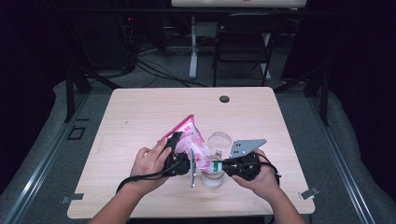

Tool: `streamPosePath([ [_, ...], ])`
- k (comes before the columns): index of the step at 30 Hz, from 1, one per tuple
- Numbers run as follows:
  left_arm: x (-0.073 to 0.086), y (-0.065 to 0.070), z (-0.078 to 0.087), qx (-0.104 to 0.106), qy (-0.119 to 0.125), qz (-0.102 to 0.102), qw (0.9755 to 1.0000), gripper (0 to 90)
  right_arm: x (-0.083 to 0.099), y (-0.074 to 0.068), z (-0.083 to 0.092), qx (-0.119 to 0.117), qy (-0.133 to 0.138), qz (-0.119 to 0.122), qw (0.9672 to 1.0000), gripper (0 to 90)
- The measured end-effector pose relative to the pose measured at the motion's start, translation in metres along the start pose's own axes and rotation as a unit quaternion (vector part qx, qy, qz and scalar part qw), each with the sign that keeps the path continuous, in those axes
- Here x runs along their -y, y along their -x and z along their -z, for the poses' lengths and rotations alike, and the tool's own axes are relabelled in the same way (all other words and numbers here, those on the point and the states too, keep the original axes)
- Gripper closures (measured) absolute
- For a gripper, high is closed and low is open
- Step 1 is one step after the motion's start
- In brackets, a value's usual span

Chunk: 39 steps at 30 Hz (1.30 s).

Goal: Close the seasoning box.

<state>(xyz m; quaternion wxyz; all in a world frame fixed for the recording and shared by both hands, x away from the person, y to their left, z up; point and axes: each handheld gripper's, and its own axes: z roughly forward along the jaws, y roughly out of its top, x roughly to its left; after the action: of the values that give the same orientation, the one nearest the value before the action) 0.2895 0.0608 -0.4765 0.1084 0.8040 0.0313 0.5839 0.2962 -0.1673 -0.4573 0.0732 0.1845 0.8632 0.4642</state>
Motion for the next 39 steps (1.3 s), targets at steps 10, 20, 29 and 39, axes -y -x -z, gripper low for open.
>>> streamPosePath([
  [10, -0.0003, 0.0005, -0.0002, -0.002, 0.002, -0.002, 1.0000, 60.0, 0.0006, 0.0000, -0.0008, 0.002, -0.003, 0.001, 1.0000, 90.0],
  [20, -0.0015, 0.0009, 0.0003, -0.003, 0.001, -0.006, 1.0000, 60.1, 0.0020, 0.0015, -0.0017, 0.002, -0.007, 0.000, 1.0000, 90.0],
  [29, -0.0015, 0.0006, 0.0004, -0.003, 0.000, -0.007, 1.0000, 60.2, 0.0029, 0.0014, -0.0032, 0.002, -0.007, -0.002, 1.0000, 90.0],
  [39, -0.0016, -0.0001, 0.0005, -0.003, 0.000, -0.006, 1.0000, 60.4, 0.0032, 0.0017, -0.0036, 0.002, -0.011, -0.001, 0.9999, 90.0],
])
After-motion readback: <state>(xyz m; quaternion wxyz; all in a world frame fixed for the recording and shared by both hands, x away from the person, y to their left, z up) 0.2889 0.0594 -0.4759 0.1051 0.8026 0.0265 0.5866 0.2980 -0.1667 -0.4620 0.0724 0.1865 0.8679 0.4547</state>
